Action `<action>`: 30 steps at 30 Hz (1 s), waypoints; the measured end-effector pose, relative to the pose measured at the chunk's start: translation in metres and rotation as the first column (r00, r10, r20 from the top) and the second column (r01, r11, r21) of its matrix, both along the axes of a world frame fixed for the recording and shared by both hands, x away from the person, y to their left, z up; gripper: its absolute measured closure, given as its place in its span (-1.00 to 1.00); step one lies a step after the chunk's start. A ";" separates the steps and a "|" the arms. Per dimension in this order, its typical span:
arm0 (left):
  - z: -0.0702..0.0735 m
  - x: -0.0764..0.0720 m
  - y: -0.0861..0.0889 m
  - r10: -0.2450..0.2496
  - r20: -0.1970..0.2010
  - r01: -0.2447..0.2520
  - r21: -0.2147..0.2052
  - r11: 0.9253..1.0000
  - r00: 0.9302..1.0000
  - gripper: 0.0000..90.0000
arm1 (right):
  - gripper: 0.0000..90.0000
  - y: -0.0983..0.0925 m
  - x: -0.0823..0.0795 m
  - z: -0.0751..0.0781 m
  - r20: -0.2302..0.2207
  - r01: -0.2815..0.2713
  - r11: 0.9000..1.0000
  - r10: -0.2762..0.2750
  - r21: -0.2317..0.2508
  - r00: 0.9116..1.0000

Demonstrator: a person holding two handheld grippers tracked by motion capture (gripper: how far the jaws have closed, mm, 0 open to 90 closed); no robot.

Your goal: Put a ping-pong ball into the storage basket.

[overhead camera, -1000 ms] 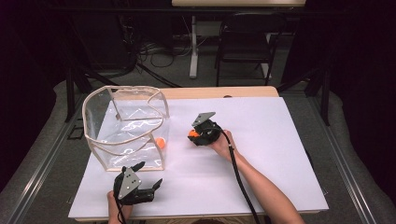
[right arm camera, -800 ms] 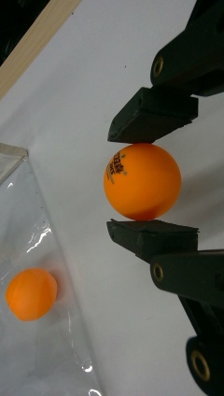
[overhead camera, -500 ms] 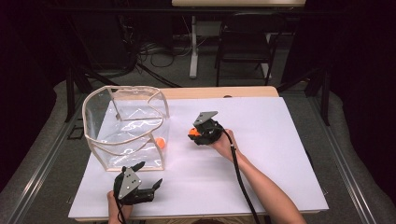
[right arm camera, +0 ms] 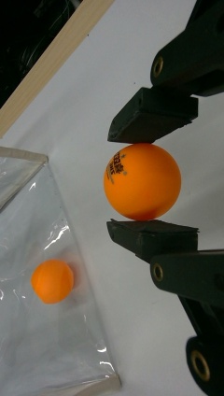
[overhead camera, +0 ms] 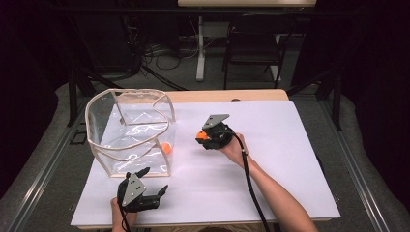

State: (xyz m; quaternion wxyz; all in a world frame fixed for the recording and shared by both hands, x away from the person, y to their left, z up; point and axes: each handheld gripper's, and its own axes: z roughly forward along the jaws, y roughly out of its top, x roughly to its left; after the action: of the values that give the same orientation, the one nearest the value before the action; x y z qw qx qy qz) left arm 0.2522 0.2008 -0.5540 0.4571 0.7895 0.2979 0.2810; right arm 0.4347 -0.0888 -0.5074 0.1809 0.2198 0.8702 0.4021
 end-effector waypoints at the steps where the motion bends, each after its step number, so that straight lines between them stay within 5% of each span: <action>1: 0.000 0.000 0.000 0.001 0.000 -0.001 0.001 1.000 1.000 -0.64 | 0.12 0.000 -0.001 0.001 0.000 0.001 1.000 -0.001 0.002 1.000; 30: 0.000 0.000 0.000 0.001 -0.001 -0.001 -0.001 1.000 1.000 -0.64 | 0.12 -0.008 -0.009 0.021 0.031 -0.016 1.000 0.015 0.026 0.999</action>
State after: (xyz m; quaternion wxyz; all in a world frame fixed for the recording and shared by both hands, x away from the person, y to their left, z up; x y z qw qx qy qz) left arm 0.2521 0.2008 -0.5541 0.4570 0.7893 0.2986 0.2809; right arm 0.4256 -0.0966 -0.4868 0.1884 0.2093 0.8635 0.4184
